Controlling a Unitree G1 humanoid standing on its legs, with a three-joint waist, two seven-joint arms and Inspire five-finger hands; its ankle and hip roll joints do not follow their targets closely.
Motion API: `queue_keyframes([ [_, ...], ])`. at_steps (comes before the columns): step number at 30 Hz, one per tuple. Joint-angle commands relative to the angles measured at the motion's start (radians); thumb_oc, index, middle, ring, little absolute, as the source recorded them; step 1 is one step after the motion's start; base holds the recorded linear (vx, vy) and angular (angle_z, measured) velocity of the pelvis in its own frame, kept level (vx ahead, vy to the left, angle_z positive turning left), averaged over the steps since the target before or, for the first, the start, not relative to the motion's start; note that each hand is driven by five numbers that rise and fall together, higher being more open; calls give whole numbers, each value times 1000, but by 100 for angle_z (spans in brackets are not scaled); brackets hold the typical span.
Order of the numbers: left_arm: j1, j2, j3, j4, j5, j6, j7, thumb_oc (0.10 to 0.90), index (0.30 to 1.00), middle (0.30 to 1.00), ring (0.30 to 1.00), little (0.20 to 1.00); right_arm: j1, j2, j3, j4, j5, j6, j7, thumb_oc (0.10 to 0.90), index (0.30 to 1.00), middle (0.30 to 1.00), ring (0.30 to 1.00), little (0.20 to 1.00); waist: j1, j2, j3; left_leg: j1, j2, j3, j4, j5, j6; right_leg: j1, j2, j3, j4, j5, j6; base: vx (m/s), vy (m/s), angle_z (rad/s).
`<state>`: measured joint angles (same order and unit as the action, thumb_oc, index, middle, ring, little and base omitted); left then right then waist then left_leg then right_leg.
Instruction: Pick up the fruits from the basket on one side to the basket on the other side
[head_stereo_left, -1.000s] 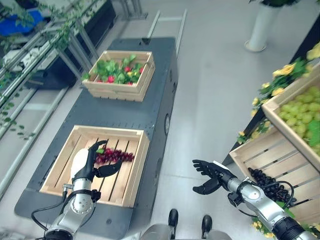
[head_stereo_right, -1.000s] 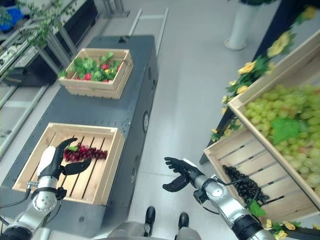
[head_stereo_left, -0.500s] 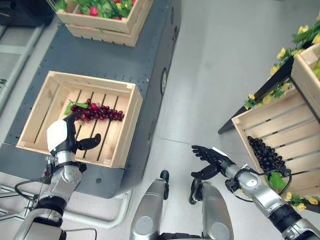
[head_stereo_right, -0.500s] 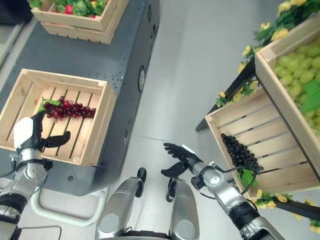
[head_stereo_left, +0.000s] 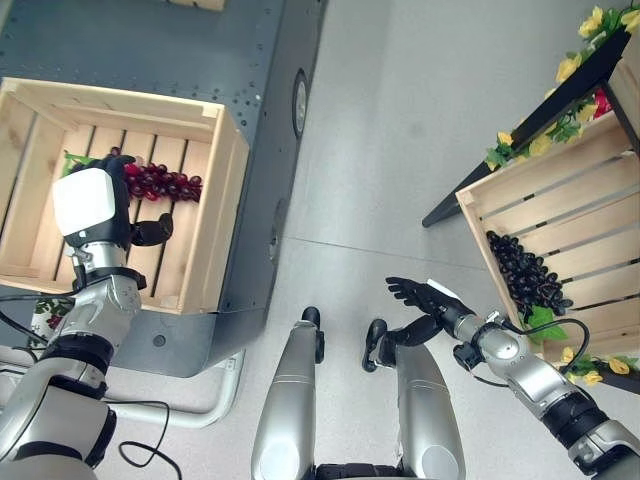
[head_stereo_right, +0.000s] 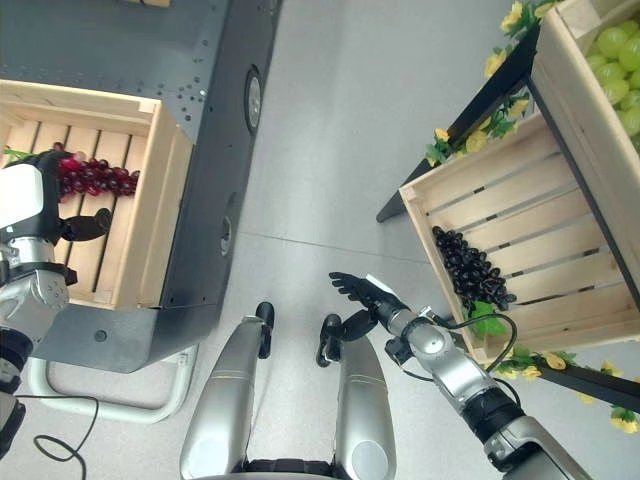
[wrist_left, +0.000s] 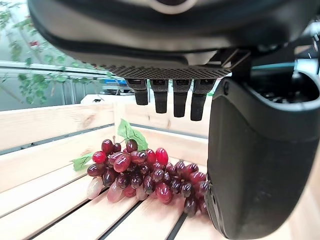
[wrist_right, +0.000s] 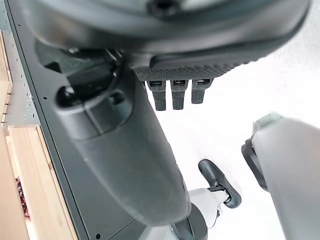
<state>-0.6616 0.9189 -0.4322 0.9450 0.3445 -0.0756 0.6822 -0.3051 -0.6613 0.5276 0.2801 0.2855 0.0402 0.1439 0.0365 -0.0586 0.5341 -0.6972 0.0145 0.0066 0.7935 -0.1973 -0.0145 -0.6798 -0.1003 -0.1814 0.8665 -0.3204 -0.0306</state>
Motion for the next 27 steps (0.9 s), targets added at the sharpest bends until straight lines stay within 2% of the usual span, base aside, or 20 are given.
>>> queue_keyframes([
  [1,-119,165,4,-10,72,58,71,800,900,900,900,900,-21,-25,10,-48,51,-121,-41,800,900,900,900,900,0,-39,-14,28,-29,92,-53,7,82,76,23,-35,-43,35,-49,12,12,5],
  [4,-177,205,-94,-9,138,107,-2,800,900,900,900,900,-43,-42,4,-52,52,-130,-56,800,900,900,900,900,-2,-47,-14,0,-24,85,-62,12,83,41,29,-38,-46,46,-43,4,4,2],
  [8,-191,220,-130,-15,150,135,-23,800,900,900,900,900,-56,-51,-7,-44,54,-132,-65,800,900,900,900,900,-1,-47,-14,-20,-21,82,-65,13,85,17,30,-42,-42,48,-42,0,0,0],
  [13,-264,260,-215,-26,251,222,-28,800,900,900,900,900,-59,-64,-13,-13,72,-154,-64,800,900,900,900,900,-1,-48,-14,-57,-19,74,-51,6,85,-18,24,-51,-23,41,-44,1,5,3],
  [18,-338,293,-275,-15,286,244,-83,800,900,900,900,900,-46,-65,-16,-17,80,-167,-72,800,900,900,900,900,2,-58,-14,-78,-18,60,-39,1,89,-35,22,-60,-12,41,-42,5,3,3],
  [21,-378,309,-319,-4,292,275,-168,800,900,900,900,900,-34,-66,-23,-25,92,-178,-78,800,900,900,900,900,3,-64,-14,-94,-16,53,-35,0,91,-49,20,-65,-8,46,-37,1,-2,1],
  [24,-394,324,-336,-1,299,304,-174,800,900,900,900,900,-31,-67,-27,-35,110,-186,-85,800,900,900,900,900,7,-71,-14,-112,-15,45,-32,0,93,-64,20,-71,-4,48,-34,2,-12,7],
  [27,-428,334,-352,25,314,299,-171,800,900,900,900,900,-21,-65,-33,-48,110,-194,-82,800,900,900,900,900,5,-78,-14,-127,-11,43,-30,-3,97,-79,18,-78,1,50,-32,3,-2,5],
])
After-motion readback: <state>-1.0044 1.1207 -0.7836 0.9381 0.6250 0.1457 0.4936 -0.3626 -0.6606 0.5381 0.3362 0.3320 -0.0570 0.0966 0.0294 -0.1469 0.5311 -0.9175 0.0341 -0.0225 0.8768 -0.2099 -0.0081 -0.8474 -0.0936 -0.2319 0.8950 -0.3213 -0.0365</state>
